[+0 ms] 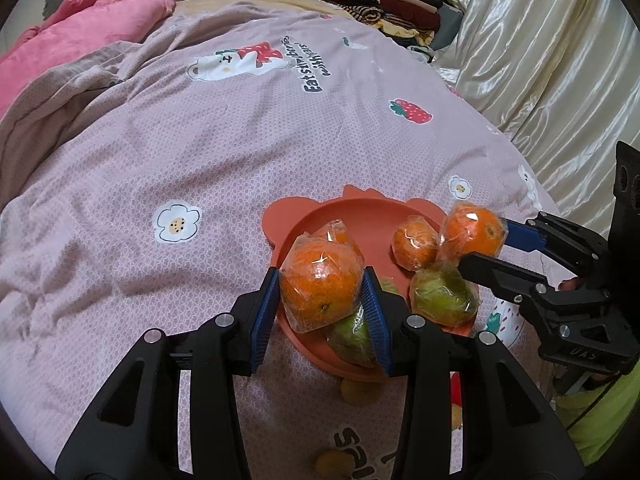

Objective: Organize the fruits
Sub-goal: 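Lift and carry both held mandarins over the orange plate, then open the right gripper to drop its mandarin while the left releases its mandarin into the plate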

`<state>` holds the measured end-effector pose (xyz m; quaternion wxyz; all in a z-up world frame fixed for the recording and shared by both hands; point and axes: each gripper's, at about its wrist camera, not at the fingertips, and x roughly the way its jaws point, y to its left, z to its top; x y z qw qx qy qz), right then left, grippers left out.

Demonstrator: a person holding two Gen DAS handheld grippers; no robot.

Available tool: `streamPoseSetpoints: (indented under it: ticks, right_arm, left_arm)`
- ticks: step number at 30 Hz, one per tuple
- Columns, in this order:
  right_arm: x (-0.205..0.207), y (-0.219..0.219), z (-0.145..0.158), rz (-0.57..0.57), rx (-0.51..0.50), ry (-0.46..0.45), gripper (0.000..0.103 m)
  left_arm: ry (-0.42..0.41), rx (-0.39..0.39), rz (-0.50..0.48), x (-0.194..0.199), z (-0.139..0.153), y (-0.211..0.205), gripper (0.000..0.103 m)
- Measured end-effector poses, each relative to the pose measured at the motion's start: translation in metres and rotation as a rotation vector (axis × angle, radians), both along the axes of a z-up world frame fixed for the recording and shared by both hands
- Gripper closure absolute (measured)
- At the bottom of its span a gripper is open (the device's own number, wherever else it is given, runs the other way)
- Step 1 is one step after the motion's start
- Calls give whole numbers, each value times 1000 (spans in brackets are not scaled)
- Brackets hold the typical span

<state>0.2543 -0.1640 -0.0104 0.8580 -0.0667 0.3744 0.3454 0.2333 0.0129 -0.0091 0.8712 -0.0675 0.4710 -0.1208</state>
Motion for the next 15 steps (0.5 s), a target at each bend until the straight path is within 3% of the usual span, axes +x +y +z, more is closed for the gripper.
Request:
streamPoseSetpoints:
  ticks: [15]
  right_arm:
    - [2, 19, -9, 47, -38, 9, 60]
  left_arm:
    - [-13, -7, 22, -4, 4, 10, 70]
